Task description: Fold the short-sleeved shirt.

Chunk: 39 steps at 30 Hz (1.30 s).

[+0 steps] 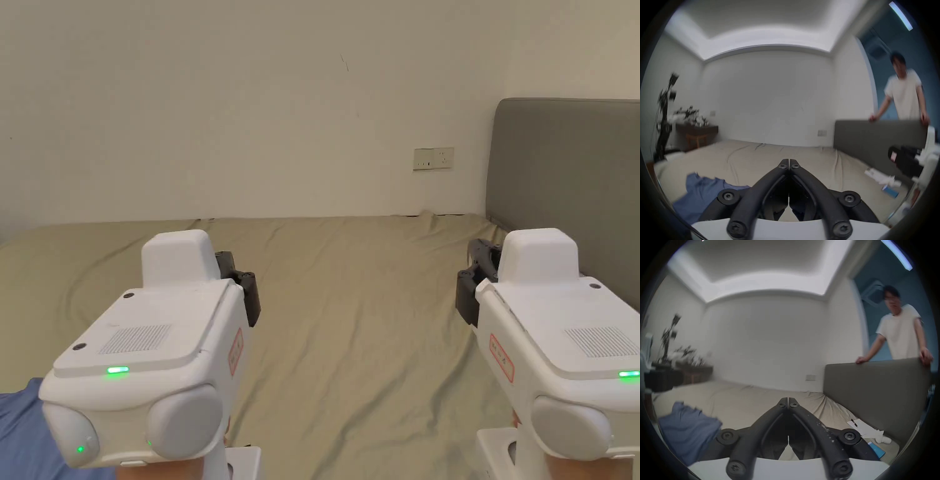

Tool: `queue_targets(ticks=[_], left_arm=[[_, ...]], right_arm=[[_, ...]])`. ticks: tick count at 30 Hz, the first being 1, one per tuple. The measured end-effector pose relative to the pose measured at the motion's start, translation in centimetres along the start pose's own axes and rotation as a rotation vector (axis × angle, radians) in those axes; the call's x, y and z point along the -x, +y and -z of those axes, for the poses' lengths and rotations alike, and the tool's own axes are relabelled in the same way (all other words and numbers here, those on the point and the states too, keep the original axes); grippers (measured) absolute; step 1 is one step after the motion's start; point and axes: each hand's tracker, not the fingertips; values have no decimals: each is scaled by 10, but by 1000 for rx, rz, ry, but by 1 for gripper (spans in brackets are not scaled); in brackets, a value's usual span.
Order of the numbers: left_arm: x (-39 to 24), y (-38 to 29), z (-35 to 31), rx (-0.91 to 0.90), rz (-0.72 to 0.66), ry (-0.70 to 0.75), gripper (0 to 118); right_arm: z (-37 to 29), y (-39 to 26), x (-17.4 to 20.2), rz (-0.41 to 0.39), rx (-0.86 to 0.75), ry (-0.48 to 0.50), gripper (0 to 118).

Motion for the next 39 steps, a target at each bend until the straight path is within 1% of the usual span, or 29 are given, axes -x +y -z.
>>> queue_targets(ticks=[2, 3, 4, 5, 9, 14, 18, 25, 33, 39], left_arm=[[-3, 2, 3, 55, 100, -10, 0], [-7, 1, 2, 43, 169, 24, 0], [-11, -1, 1, 10, 206, 60, 0], [-12, -1, -1, -4, 217, 63, 0], [-13, 3, -2, 27, 191, 1, 0], [-19, 3, -3, 13, 227, 14, 0], [-18, 5, -2, 25, 195, -2, 0], [-18, 3, -2, 40, 207, -6, 0], [-18, 1, -2, 50, 235, 5, 0], [-10, -1, -4, 48, 225, 18, 0]], right_arm=[[-5, 4, 5, -29, -8, 17, 1], [-6, 6, 5, -45, -10, 25, 1], [-7, 8, 5, -50, -13, 27, 1], [-8, 9, 7, -51, -13, 22, 1], [-9, 13, 7, -60, -19, 30, 1], [-11, 15, 5, -62, -27, 22, 1], [-12, 16, 2, -66, -24, 27, 1], [-13, 15, 1, -59, -14, 30, 1], [-12, 12, 6, -62, -12, 52, 1], [-11, 11, 14, -58, -10, 81, 1]])
